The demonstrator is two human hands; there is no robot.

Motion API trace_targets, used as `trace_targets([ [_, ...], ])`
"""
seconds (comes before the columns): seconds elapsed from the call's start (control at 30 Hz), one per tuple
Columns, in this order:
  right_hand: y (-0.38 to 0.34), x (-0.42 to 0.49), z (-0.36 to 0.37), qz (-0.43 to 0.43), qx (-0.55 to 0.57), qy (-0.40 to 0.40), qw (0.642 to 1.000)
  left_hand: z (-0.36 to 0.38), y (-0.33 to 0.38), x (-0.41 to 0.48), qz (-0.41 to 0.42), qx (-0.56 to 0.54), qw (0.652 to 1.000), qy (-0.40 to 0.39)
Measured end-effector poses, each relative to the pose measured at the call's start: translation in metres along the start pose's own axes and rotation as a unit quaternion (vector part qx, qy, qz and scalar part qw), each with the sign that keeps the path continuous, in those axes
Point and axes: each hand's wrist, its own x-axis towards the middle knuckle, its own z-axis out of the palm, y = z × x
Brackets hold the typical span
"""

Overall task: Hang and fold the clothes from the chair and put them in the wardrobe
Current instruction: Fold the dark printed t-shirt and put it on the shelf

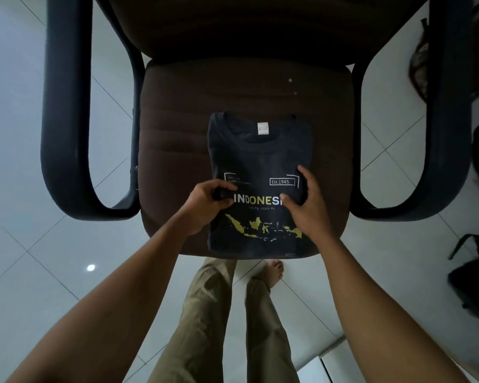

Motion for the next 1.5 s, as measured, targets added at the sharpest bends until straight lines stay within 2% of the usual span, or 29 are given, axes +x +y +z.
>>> trace_targets([
  [0.1, -0.002, -0.001, -0.005, 0.003, 0.052, -0.002, 0.999, -0.002, 0.012, -0.004, -0.041, -0.022, 0.998, -0.053],
  [0.17, -0.005, -0.009, -0.010, 0.016, 0.078, 0.010, 0.997, -0.004, 0.016, -0.013, -0.050, -0.039, 0.997, -0.042],
  [0.33, -0.015, -0.056, -0.025, 0.038, 0.140, 0.017, 0.989, 0.001, 0.040, -0.049, 0.005, -0.036, 0.999, 0.009],
  [0.47, -0.029, -0.105, -0.044, 0.041, 0.234, 0.041, 0.970, 0.012, 0.079, -0.078, 0.045, -0.004, 0.999, -0.001],
  [0.67, -0.025, -0.199, -0.084, 0.032, 0.334, 0.087, 0.938, 0.046, 0.127, -0.124, 0.091, 0.100, 0.985, -0.105],
  [0.87, 0.026, -0.315, -0.096, 0.013, 0.451, 0.220, 0.865, 0.129, 0.130, -0.176, 0.118, 0.213, 0.941, -0.237],
  [1.07, 0.088, -0.460, -0.065, 0.014, 0.522, 0.392, 0.757, 0.222, 0.088, -0.256, 0.155, 0.318, 0.852, -0.386],
  [1.23, 0.130, -0.612, 0.020, 0.002, 0.545, 0.531, 0.649, 0.269, 0.020, -0.372, 0.172, 0.390, 0.738, -0.524],
  [1.37, 0.141, -0.729, 0.112, 0.002, 0.551, 0.625, 0.553, 0.269, -0.053, -0.480, 0.180, 0.425, 0.648, -0.606],
  [1.5, 0.140, -0.838, 0.203, 0.004, 0.530, 0.714, 0.459, 0.264, -0.128, -0.585, 0.181, 0.443, 0.542, -0.691],
])
